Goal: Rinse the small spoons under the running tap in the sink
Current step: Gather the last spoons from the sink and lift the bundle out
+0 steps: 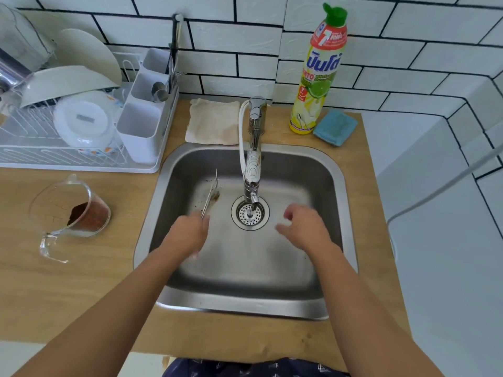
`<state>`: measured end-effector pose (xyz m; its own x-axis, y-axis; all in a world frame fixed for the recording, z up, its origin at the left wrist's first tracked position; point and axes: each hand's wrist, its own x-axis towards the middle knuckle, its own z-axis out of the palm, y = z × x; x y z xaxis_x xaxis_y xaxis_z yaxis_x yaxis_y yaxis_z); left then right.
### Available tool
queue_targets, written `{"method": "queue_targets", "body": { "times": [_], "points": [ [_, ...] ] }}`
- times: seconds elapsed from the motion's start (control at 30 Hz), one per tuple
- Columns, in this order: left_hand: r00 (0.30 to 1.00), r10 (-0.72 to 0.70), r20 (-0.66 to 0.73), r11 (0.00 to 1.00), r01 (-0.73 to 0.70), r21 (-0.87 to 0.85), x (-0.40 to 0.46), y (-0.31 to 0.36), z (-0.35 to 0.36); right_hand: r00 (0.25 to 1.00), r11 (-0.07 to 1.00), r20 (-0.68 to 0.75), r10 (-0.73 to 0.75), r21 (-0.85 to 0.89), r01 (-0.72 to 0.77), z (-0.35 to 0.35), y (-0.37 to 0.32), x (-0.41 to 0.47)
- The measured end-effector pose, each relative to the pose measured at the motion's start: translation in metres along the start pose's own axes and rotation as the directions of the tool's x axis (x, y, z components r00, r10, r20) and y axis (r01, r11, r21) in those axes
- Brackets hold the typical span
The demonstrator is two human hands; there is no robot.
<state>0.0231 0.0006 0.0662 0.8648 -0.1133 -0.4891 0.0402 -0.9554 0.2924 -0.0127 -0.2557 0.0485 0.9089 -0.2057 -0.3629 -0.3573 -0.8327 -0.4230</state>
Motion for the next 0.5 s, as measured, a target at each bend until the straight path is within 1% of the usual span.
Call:
{"method": "queue_targets", "body": {
  "times": [0.03,0.07,0.1,0.13,0.17,0.2,0.23,0.27,0.3,0.33,0.37,0.4,0.43,0.47,0.5],
  "points": [
    [0.984,0.029,-0.178,0.977,-0.065,-0.203,-0.005,0.001,0.005,0.985,0.993,-0.172,-0.025,0.107,0.043,-0.002,-0.003,-0.001],
    [0.936,0.049,-0.348,0.936,-0.164,-0.310,-0.009,0.002,0.010,0.935,0.977,-0.351,-0.048,0.180,0.117,-0.003,-0.005,0.000],
    [0.900,0.054,-0.433,0.924,-0.210,-0.320,-0.011,0.001,0.014,0.876,0.959,-0.479,-0.051,0.223,0.177,-0.005,-0.007,-0.001],
    [0.911,0.057,-0.408,0.939,-0.188,-0.289,-0.009,0.000,0.014,0.859,0.944,-0.507,-0.069,0.245,0.221,-0.006,-0.007,-0.002],
    [0.957,0.040,-0.287,0.973,-0.103,-0.209,-0.003,-0.001,0.013,0.890,0.946,-0.448,-0.080,0.247,0.210,-0.008,-0.008,-0.002],
    [0.994,-0.050,-0.093,0.994,0.041,-0.103,0.000,-0.002,0.011,0.967,0.975,-0.245,-0.074,0.184,0.122,-0.008,-0.009,-0.003],
    [0.987,-0.136,0.080,0.991,0.137,0.000,0.002,-0.005,0.008,0.998,0.999,0.052,-0.023,0.035,0.021,-0.005,-0.008,-0.004],
    [0.970,-0.170,0.174,0.986,0.166,0.034,0.002,-0.007,0.007,0.960,0.995,0.271,0.065,-0.091,-0.042,-0.002,-0.003,-0.005],
    [0.978,-0.144,0.150,0.989,0.140,0.042,0.002,-0.009,0.006,0.943,0.990,0.316,0.103,-0.126,-0.066,-0.001,-0.001,-0.007],
    [0.995,-0.088,0.039,0.996,0.088,0.013,0.002,-0.009,0.009,0.972,0.996,0.224,0.078,-0.055,-0.067,-0.003,-0.003,-0.008],
    [0.991,-0.018,-0.129,0.998,0.010,-0.056,0.000,-0.009,0.013,0.998,0.996,0.062,0.029,0.077,-0.034,-0.004,-0.005,-0.008],
    [0.956,0.039,-0.291,0.982,-0.090,-0.165,-0.005,-0.009,0.015,0.995,0.980,-0.099,-0.005,0.195,0.024,-0.003,-0.007,-0.009],
    [0.908,0.089,-0.410,0.952,-0.198,-0.233,-0.010,-0.009,0.017,0.970,0.954,-0.238,-0.044,0.277,0.111,-0.002,-0.009,-0.010],
    [0.886,0.113,-0.449,0.945,-0.236,-0.228,-0.013,-0.008,0.014,0.935,0.919,-0.347,-0.074,0.339,0.199,-0.002,-0.010,-0.012],
    [0.922,0.107,-0.371,0.964,-0.188,-0.189,-0.012,-0.008,0.010,0.915,0.895,-0.393,-0.086,0.373,0.244,-0.001,-0.011,-0.015]
  ]
}}
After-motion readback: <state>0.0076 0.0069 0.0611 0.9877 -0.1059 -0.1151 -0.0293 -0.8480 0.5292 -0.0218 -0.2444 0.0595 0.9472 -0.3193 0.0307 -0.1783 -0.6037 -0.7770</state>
